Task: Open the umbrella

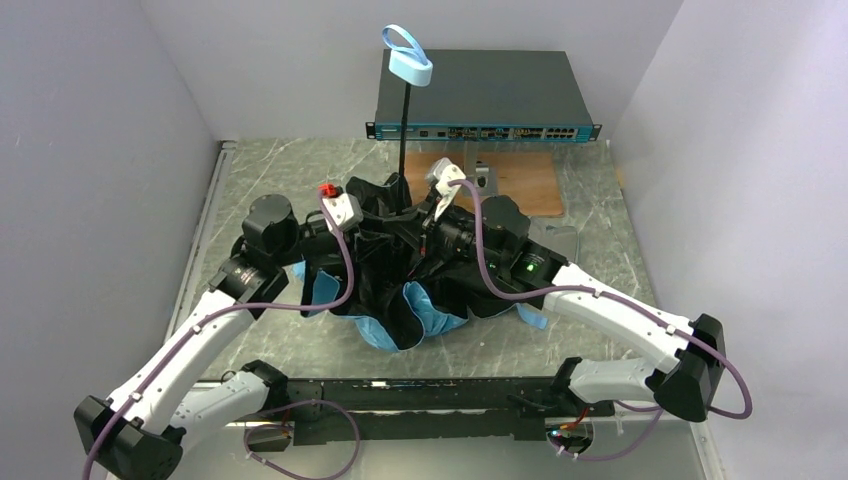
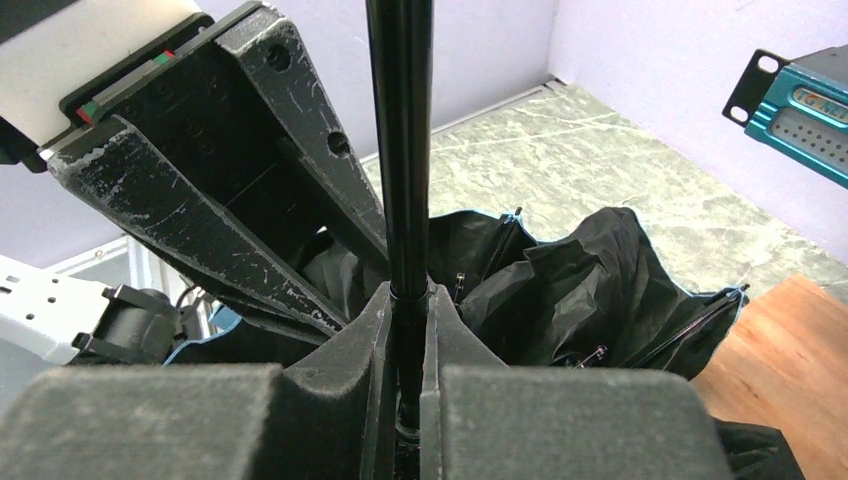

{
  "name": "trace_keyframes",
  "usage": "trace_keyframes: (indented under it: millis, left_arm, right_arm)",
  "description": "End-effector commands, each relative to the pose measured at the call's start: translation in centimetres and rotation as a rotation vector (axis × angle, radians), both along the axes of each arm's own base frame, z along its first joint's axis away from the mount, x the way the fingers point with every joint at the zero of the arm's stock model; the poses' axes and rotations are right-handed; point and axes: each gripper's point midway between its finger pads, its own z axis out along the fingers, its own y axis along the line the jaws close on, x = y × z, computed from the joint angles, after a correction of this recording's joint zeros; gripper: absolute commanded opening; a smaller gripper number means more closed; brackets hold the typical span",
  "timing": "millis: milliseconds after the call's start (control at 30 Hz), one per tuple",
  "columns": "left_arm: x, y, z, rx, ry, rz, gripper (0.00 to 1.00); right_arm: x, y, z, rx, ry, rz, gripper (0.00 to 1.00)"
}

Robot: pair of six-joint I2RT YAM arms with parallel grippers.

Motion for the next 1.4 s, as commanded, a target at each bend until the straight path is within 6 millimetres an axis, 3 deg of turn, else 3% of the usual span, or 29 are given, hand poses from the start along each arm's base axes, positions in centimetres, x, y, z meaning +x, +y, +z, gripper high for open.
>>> trace_keyframes:
  millis: [0,200,467,833,933,1000,1167,1367]
  left_arm:
    - [-1.4,0.2,-0.4,-0.006,0.017,-0.01,0.36]
    - [-2.5,2.2,1.0,-0.021,0.012,-0.019,0.35]
    - [-1.7,0.4,3.2,-0.097,-0.014,0.004,0.33]
    - [0.8,-0.5,2.9,-0.106,0.032,0.087,0.31]
    - [1.8,-0.5,1.5,-0.072,0.069,0.138,0.32]
    - [2.3,0.1,-0.6,-0.025,0.123,0.189,0.31]
    - [2.0,1.4,-5.8,0.086,0.173,0.228,0.32]
    - [1.6,2.9,-10.2,0.198,0.221,0.249,0.28]
  right_arm:
    - [-0.6,-0.3,7.5,0.182,-0.132,0.002,0.0]
    - [-0.5,-0.9,6.7,0.155,-0.137,-0.004,0.0]
    - [-0.4,0.3,6.8,0.188,-0.08,0.025,0.0]
    - [-0.8,0.5,7.6,0.233,-0.023,0.041,0.0]
    - [-0.7,0.5,8.2,0.248,-0.014,0.04,0.0]
    - [-0.7,0.4,8.8,0.255,-0.017,0.038,0.0]
    - [-1.0,-0.1,10.1,0.272,-0.029,0.033,0.0]
    - [-1.5,-0.5,11.5,0.288,-0.07,0.045,0.0]
